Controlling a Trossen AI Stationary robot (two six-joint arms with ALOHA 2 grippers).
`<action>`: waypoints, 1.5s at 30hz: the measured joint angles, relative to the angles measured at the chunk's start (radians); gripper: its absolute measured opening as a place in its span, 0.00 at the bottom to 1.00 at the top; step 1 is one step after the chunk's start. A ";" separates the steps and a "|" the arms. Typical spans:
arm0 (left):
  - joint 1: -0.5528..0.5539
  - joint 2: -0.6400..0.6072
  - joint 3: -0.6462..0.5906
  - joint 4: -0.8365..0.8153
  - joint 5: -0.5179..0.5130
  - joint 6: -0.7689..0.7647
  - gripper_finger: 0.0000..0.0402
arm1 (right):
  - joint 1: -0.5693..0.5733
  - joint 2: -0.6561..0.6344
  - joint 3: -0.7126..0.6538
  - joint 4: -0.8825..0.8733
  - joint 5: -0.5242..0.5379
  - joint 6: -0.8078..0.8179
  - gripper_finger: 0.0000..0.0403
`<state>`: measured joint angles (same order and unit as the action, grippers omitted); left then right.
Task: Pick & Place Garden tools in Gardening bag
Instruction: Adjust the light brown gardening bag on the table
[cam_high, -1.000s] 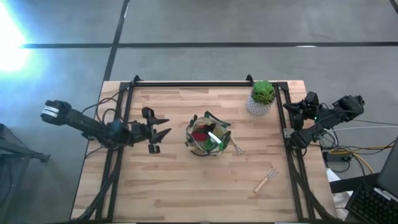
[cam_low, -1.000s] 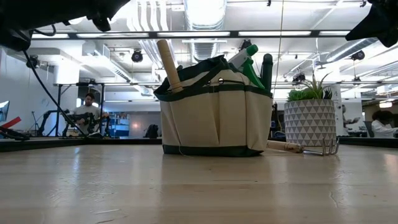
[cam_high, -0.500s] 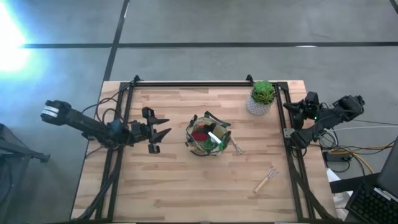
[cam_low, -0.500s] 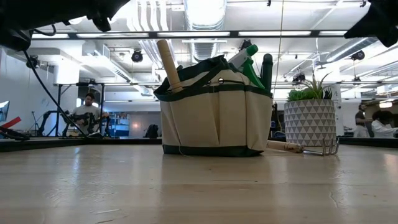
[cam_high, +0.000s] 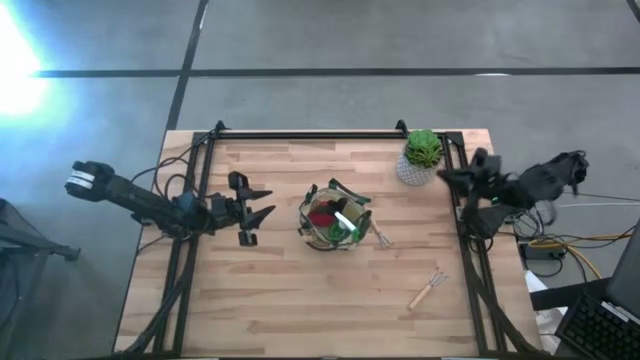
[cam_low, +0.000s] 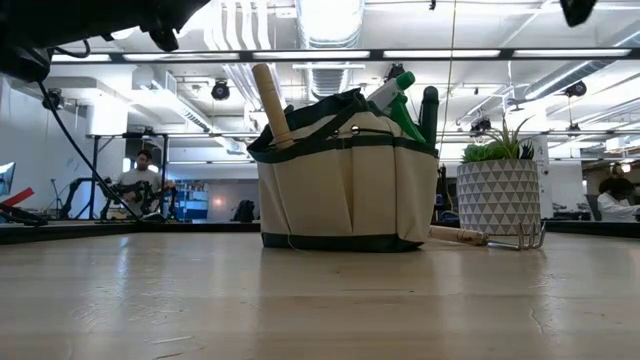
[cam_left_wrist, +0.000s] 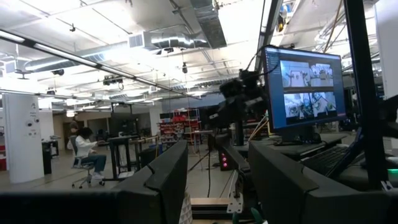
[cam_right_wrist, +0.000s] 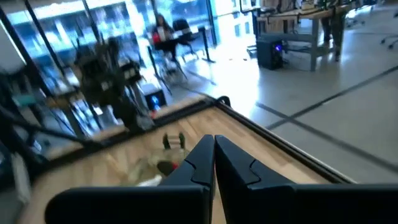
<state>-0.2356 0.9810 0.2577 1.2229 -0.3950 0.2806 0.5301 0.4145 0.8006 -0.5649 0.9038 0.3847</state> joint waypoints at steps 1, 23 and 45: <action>0.000 0.000 0.000 -0.001 0.000 0.000 0.43 | 0.000 0.039 0.000 0.009 0.002 -0.008 0.02; -0.003 -0.005 0.129 -0.514 0.065 -0.139 0.43 | -0.005 0.513 -0.175 -0.156 0.055 0.620 0.02; -0.045 0.040 0.079 -0.795 0.122 -0.549 0.43 | -0.177 0.551 -0.394 0.282 -0.047 0.535 0.02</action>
<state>-0.2806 1.0212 0.3364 0.4284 -0.2733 -0.2689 0.3526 0.9658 0.4068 -0.2830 0.8573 0.9195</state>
